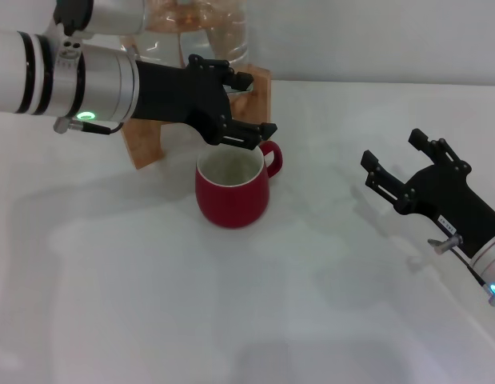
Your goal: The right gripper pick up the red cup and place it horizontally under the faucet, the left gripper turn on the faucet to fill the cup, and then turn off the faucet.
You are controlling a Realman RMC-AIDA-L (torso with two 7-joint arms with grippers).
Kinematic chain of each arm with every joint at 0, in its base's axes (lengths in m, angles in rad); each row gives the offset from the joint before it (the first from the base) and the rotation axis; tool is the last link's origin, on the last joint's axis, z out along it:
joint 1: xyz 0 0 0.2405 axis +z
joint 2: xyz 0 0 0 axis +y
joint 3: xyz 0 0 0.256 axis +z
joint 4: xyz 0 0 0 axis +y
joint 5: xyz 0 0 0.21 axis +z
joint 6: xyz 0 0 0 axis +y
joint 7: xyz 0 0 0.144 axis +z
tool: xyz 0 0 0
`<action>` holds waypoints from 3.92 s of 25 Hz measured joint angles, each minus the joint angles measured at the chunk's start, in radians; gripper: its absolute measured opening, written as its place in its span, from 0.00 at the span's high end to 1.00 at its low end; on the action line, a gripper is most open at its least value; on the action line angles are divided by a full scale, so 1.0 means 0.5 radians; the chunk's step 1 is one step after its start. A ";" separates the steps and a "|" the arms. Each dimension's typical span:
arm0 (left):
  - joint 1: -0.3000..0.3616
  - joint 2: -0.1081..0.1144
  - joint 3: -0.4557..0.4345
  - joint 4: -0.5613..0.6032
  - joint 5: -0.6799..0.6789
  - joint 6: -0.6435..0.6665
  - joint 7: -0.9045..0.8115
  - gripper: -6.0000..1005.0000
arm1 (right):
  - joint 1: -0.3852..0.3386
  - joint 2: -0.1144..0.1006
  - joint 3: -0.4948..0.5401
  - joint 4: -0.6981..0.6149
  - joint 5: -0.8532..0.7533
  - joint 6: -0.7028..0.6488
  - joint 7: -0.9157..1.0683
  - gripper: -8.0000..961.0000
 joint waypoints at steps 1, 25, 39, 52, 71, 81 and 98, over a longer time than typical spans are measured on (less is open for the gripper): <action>0.000 0.000 0.000 0.000 0.000 0.001 0.001 0.16 | -0.001 0.000 0.000 0.001 -0.001 0.000 0.000 0.09; 0.000 -0.003 0.003 -0.006 0.000 0.095 0.003 0.16 | -0.004 0.000 -0.009 -0.001 0.004 -0.028 0.003 0.09; -0.022 -0.003 0.006 0.003 -0.005 0.086 -0.003 0.16 | -0.006 0.000 -0.003 -0.001 0.002 -0.028 0.003 0.09; 0.361 -0.012 0.433 0.381 -0.460 0.285 0.114 0.16 | -0.010 -0.003 0.000 -0.018 0.004 -0.050 0.003 0.09; 1.295 -0.018 0.970 0.293 -2.000 0.866 1.406 0.16 | -0.013 0.003 0.003 -0.056 0.007 -0.053 0.003 0.09; 1.459 -0.019 1.105 0.034 -2.737 0.837 2.126 0.16 | -0.009 0.005 0.003 -0.056 0.008 -0.046 0.003 0.09; 1.530 -0.012 1.004 -0.390 -3.333 0.600 2.431 0.16 | 0.017 0.003 0.006 -0.055 0.027 -0.052 0.003 0.09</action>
